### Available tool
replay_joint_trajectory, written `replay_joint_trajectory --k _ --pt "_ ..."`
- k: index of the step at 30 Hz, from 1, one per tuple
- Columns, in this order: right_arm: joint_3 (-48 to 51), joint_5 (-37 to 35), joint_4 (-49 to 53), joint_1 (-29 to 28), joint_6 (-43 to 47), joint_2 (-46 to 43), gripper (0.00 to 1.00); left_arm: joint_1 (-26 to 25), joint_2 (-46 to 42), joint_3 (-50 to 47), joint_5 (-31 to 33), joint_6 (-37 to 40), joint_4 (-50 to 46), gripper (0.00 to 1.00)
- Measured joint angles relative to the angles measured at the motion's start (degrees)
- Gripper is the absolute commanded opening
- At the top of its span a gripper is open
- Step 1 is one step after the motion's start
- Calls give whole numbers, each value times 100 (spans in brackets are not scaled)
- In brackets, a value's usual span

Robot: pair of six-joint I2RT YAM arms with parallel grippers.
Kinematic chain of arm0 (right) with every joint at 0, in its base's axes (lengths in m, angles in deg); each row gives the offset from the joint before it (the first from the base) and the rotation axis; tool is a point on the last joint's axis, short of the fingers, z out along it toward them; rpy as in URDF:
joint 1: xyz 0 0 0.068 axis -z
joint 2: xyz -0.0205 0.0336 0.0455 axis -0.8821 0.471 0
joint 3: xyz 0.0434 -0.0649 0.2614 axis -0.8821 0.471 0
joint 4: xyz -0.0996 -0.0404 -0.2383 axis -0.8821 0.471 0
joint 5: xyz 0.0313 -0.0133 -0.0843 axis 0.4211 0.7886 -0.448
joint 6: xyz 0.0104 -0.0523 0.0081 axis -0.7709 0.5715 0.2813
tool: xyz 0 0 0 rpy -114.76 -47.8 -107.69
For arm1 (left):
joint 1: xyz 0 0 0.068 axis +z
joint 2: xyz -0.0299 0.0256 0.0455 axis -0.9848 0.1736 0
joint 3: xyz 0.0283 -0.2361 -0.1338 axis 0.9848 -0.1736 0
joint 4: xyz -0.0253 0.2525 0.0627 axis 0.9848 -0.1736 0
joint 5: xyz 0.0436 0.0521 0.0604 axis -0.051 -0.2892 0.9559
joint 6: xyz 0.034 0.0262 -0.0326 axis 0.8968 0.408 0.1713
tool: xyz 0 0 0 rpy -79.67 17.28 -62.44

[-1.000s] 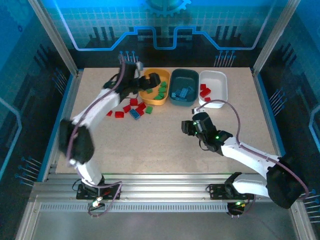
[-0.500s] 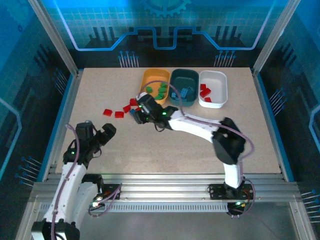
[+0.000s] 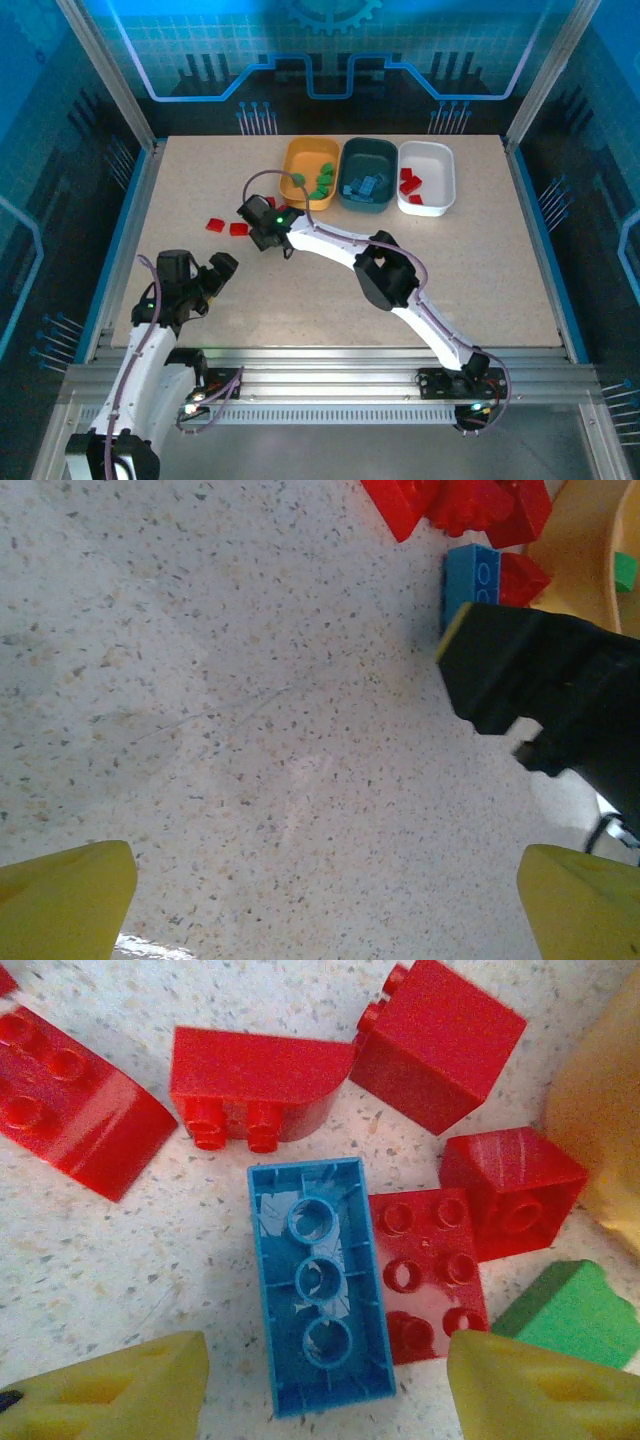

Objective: Sort the legos into containers by color

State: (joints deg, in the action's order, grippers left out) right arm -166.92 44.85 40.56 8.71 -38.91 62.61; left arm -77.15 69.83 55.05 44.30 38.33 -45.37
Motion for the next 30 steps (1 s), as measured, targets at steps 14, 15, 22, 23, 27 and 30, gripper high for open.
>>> replay_joint_trajectory --k 14,15,22,23,27,30 --pt "-221 127 33 -11 61 245 40 0 79 4 -37 22 96 99" --pt "-221 125 26 -17 59 245 39 0 103 4 -37 22 96 99" --pt "496 35 -584 -125 -22 -79 32 0 146 7 -37 44 96 99" --pt "780 42 -739 -153 -52 -227 32 0 146 7 -37 46 96 99" --pt "1670 87 -1067 -243 -164 -737 31 0 146 7 -37 48 103 99" --pt "2345 199 -1290 -278 -245 -1163 31 0 157 7 -37 48 140 99"
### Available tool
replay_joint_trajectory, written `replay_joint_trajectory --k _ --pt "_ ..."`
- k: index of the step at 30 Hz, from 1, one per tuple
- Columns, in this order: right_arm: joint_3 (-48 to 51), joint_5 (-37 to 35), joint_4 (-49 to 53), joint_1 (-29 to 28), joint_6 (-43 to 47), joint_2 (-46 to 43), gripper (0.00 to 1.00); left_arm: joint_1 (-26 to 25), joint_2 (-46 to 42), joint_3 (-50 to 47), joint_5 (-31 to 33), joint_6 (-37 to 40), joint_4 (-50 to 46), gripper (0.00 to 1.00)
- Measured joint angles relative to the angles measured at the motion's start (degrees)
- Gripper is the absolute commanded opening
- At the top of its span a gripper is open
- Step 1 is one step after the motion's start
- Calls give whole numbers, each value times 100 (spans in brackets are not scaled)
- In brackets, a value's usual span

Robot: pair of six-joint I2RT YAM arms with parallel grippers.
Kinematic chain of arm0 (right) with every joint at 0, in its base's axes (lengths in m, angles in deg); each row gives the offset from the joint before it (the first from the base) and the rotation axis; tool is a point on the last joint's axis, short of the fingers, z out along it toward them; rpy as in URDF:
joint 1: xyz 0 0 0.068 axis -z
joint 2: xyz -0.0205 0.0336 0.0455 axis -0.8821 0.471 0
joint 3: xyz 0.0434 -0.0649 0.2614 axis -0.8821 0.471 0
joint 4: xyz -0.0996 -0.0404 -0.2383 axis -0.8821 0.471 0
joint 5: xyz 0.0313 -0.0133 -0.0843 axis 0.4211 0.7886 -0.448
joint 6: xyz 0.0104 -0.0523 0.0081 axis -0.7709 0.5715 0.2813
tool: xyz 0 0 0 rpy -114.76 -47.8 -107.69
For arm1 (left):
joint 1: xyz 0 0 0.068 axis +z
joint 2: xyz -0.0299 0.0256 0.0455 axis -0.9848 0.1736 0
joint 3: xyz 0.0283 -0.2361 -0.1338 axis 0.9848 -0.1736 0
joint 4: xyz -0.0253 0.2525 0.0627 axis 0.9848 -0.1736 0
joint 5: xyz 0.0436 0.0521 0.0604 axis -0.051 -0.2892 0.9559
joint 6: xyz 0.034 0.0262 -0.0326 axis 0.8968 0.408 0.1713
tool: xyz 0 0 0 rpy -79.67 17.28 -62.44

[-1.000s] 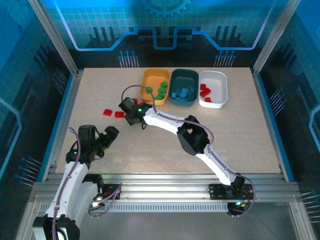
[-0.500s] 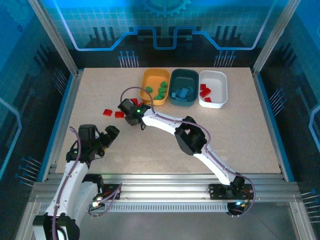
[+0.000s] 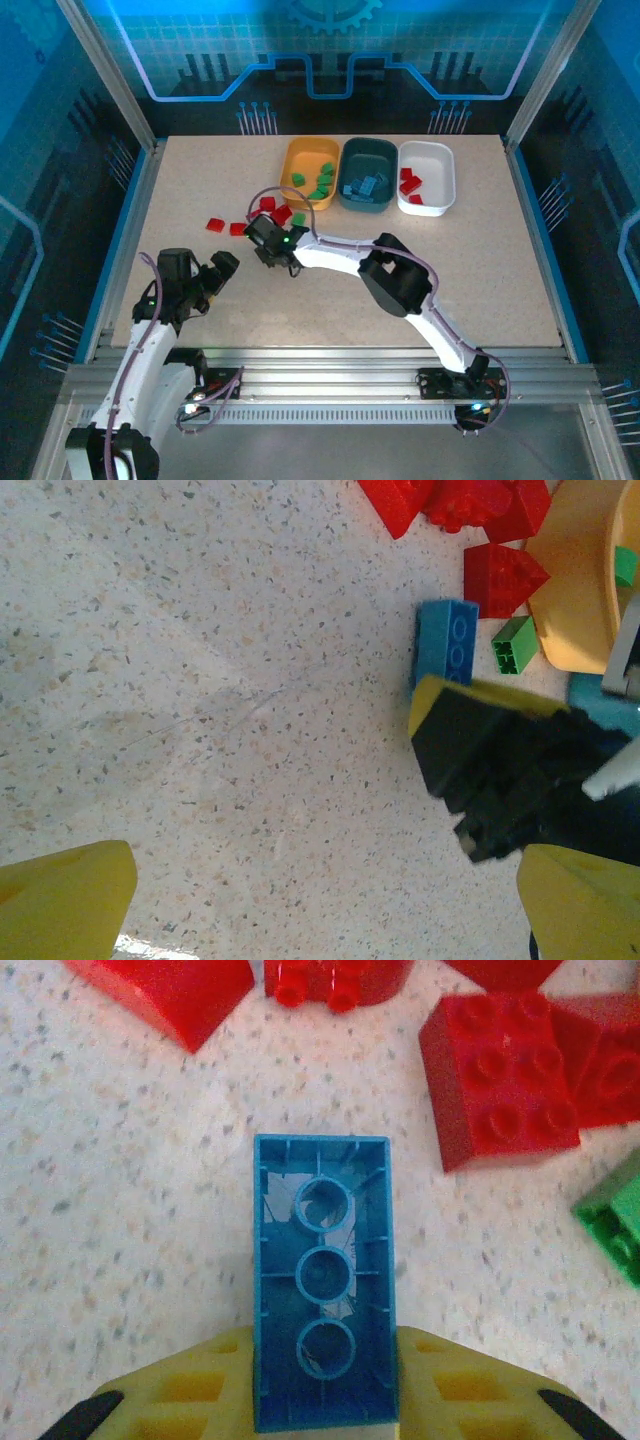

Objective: Sort the legos into containers by color

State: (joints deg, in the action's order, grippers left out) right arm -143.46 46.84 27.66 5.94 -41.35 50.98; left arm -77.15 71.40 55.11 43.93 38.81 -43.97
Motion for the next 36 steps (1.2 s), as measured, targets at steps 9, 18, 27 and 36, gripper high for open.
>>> replay_joint_trajectory --k 9,18,27,36 --pt "1808 199 -435 168 -208 -1832 32 4 199 -13 -219 -4 326 99" --pt "1978 260 -610 2286 -245 -2544 32 -774 1659 -37 -981 17 1464 99" --pt "852 551 -76 3558 -295 -1456 35 -1508 2761 251 -1217 111 2120 99" --pt "197 721 323 3644 -133 -1021 58 -1508 2970 378 -1217 157 2151 99"
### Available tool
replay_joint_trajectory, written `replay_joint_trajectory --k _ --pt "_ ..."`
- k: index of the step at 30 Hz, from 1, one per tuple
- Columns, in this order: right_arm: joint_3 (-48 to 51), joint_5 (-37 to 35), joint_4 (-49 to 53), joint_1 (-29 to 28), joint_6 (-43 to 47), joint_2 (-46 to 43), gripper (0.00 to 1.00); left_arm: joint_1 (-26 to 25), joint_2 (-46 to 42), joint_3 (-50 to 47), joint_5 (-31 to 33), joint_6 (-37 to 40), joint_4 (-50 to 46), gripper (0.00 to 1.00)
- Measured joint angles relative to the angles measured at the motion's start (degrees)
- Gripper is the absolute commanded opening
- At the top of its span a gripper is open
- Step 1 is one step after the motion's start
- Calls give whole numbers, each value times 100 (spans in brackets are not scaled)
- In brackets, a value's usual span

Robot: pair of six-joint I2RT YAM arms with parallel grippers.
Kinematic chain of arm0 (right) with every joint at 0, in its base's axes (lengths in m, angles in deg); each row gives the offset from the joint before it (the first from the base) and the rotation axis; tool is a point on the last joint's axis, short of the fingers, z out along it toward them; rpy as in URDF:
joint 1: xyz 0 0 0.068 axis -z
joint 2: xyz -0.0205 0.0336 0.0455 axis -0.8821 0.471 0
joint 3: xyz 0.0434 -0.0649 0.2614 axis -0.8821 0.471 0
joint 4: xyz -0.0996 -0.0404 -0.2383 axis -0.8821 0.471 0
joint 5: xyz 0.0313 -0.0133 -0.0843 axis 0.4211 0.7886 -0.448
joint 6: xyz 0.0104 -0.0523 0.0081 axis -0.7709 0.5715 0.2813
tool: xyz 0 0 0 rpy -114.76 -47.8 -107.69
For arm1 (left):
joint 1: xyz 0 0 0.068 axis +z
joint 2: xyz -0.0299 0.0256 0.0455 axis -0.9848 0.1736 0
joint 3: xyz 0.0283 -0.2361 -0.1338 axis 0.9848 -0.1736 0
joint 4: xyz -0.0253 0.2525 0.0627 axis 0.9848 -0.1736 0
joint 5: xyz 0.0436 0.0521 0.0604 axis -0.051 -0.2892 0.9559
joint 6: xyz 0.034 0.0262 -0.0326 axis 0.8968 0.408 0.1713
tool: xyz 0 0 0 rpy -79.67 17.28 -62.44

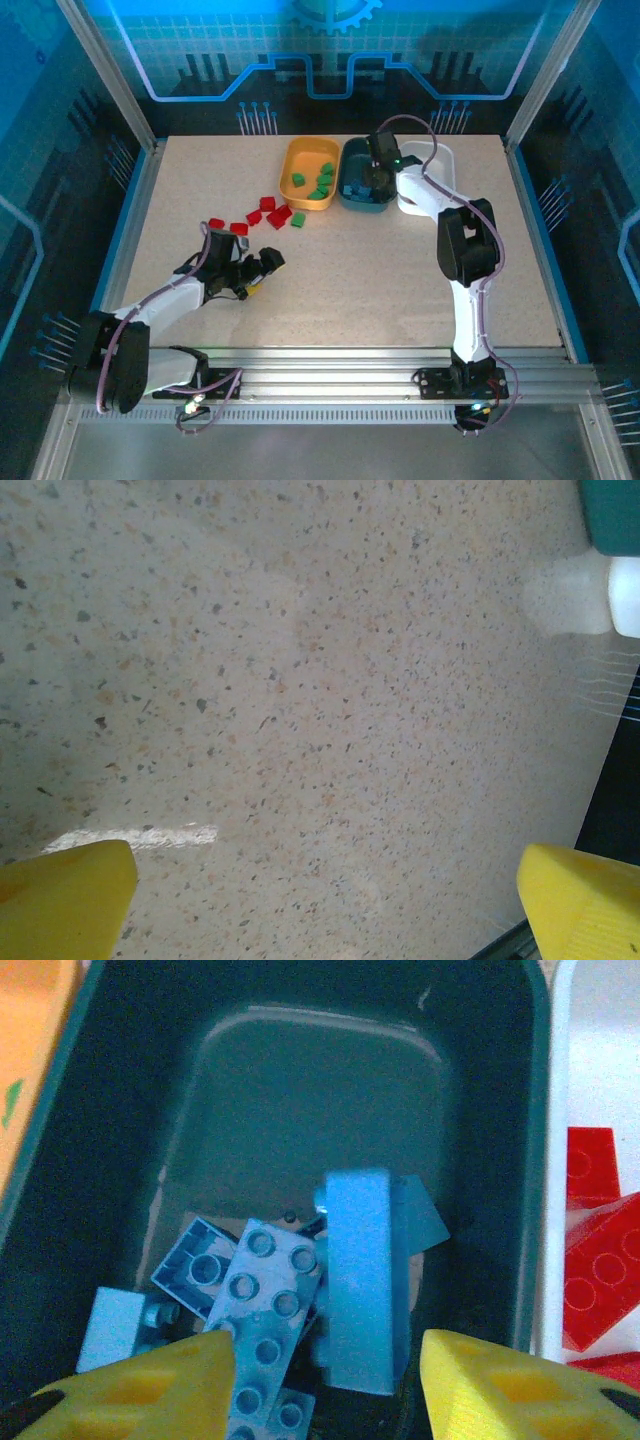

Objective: Sort the legos into containers by color

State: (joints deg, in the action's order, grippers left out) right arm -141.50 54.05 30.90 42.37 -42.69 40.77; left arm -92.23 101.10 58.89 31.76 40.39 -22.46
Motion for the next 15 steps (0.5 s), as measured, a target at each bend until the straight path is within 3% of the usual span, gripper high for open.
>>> replay_joint_trajectory --k 5,8,11,15 --pt "822 -168 -190 -107 -37 -780 64 2 -98 190 160 122 -164 99" --pt "1469 -345 -378 -468 -232 -1567 68 98 -374 212 385 118 -363 99" --pt "1834 -586 -651 -1176 -584 -2031 74 474 -682 210 595 90 -570 99" --pt "1882 -944 -870 -2232 -1220 -1816 78 1060 -1141 146 767 -39 -769 99"
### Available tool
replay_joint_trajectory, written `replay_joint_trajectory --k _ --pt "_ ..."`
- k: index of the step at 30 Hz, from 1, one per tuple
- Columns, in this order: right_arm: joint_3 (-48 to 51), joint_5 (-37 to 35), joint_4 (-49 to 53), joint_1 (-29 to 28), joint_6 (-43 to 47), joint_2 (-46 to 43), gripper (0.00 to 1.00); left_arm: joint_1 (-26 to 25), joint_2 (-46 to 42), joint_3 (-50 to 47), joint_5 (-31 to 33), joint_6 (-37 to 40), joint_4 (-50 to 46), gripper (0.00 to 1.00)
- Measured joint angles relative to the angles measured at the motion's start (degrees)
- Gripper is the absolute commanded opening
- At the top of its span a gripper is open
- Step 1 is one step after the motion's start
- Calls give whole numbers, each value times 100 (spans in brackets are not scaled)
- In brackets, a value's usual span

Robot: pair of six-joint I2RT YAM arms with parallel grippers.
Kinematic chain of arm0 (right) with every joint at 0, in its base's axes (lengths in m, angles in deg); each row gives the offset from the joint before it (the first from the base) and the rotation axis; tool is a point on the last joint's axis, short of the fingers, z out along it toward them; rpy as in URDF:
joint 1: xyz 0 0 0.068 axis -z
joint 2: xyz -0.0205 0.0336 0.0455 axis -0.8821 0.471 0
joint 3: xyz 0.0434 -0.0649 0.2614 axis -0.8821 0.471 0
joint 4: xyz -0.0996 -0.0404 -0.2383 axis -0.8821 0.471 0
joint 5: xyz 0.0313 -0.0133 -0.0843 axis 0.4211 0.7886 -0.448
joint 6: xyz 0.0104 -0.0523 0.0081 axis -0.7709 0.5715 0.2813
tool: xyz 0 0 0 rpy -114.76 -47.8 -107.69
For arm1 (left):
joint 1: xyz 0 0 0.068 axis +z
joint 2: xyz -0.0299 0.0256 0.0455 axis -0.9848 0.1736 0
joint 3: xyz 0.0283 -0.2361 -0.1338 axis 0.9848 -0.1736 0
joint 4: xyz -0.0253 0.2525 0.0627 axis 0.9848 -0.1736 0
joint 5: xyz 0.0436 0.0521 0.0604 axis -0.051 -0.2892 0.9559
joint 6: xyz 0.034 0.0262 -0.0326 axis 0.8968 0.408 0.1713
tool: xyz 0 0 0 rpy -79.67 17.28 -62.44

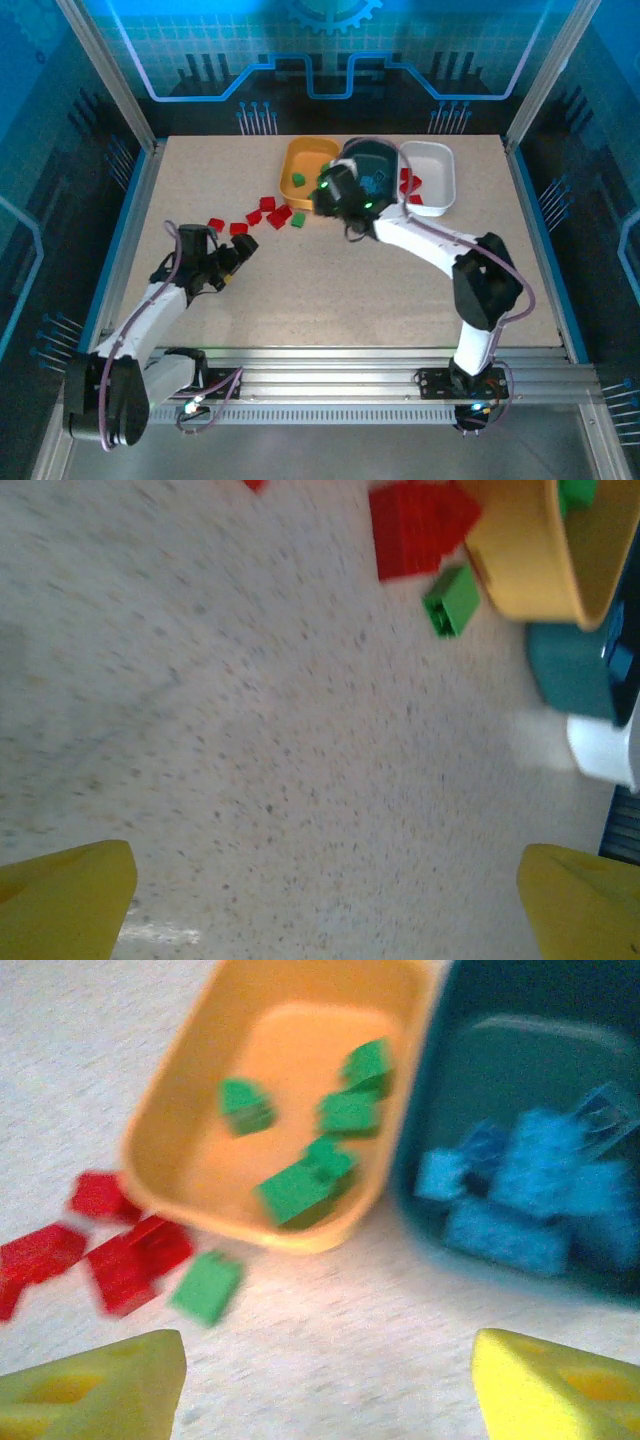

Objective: Sort the legos into containers by color

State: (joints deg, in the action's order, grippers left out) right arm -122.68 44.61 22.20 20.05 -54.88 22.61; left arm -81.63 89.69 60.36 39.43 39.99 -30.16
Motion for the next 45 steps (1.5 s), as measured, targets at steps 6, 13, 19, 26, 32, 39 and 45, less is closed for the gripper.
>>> replay_joint_trajectory --k 6,13,19,26,32,39,45 --pt "-914 -199 295 -525 -817 1469 78 116 -525 -98 55 -11 -308 99" --pt "-2411 -470 1016 -522 -1207 2621 78 190 -763 -282 52 -11 -498 99" --pt "-3353 -525 1445 -466 -1307 3189 75 247 -859 -308 50 -11 -540 99" --pt "-3484 -433 1720 -446 -1311 3609 72 278 -859 -308 48 -9 -538 99" --pt "-3696 -330 1853 -404 -1329 3775 66 297 -859 -308 48 -9 -535 99" --pt "-3757 -289 1829 -345 -1257 3840 39 297 -852 -310 48 -11 -529 99" --pt "-3493 -275 1523 -354 -1054 3727 33 297 -785 -310 48 -9 -529 99"
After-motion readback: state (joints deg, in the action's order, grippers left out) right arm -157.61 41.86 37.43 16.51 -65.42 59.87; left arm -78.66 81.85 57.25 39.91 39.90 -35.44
